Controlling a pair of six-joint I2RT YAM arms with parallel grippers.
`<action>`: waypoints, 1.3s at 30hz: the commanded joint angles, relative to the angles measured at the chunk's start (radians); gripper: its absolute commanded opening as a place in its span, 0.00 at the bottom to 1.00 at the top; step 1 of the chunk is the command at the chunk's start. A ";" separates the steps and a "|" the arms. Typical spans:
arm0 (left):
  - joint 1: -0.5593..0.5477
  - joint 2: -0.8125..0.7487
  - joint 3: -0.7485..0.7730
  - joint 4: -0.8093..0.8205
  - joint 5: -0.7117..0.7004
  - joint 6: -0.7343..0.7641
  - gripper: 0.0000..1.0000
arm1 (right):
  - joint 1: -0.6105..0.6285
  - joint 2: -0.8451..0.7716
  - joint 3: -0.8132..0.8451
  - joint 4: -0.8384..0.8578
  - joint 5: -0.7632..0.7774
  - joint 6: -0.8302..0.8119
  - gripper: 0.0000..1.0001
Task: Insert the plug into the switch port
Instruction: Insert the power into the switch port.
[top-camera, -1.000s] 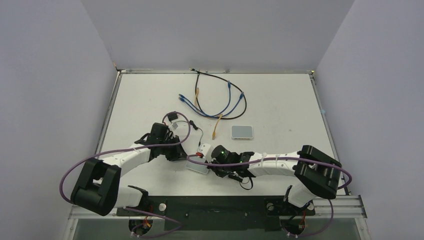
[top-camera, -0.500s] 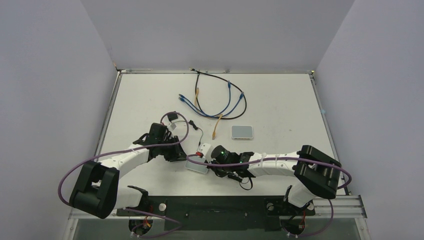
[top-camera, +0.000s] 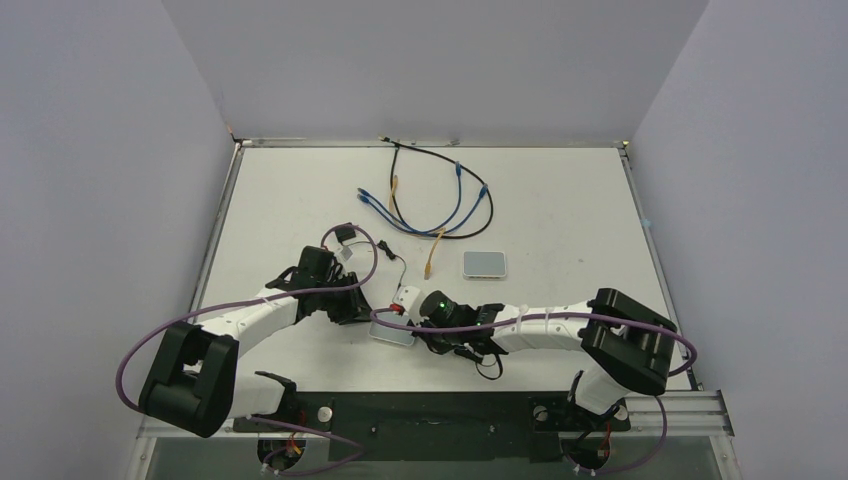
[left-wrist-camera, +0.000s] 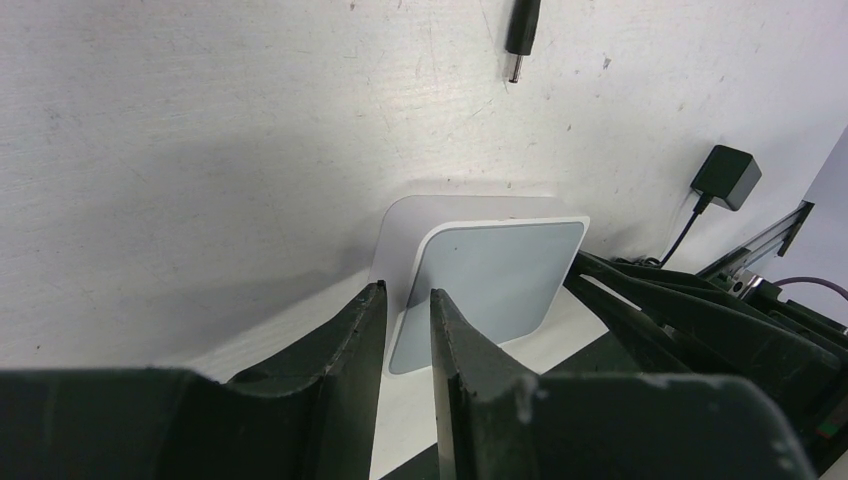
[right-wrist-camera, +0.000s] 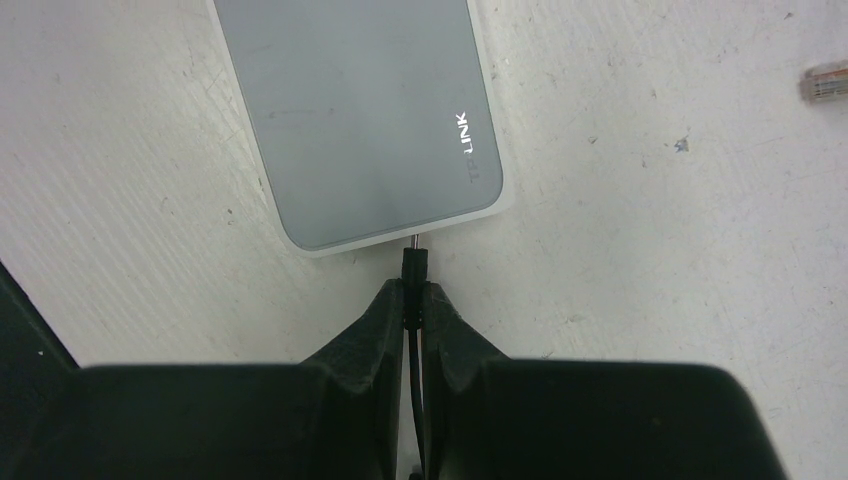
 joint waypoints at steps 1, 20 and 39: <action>0.007 -0.020 0.040 0.005 0.019 0.021 0.21 | 0.003 0.008 0.032 0.055 0.011 0.008 0.00; 0.006 0.005 0.041 0.017 0.033 0.039 0.21 | 0.004 -0.042 0.007 0.087 -0.002 -0.012 0.00; -0.009 0.025 0.041 0.028 0.055 0.048 0.19 | 0.003 0.006 0.027 0.136 -0.086 -0.076 0.00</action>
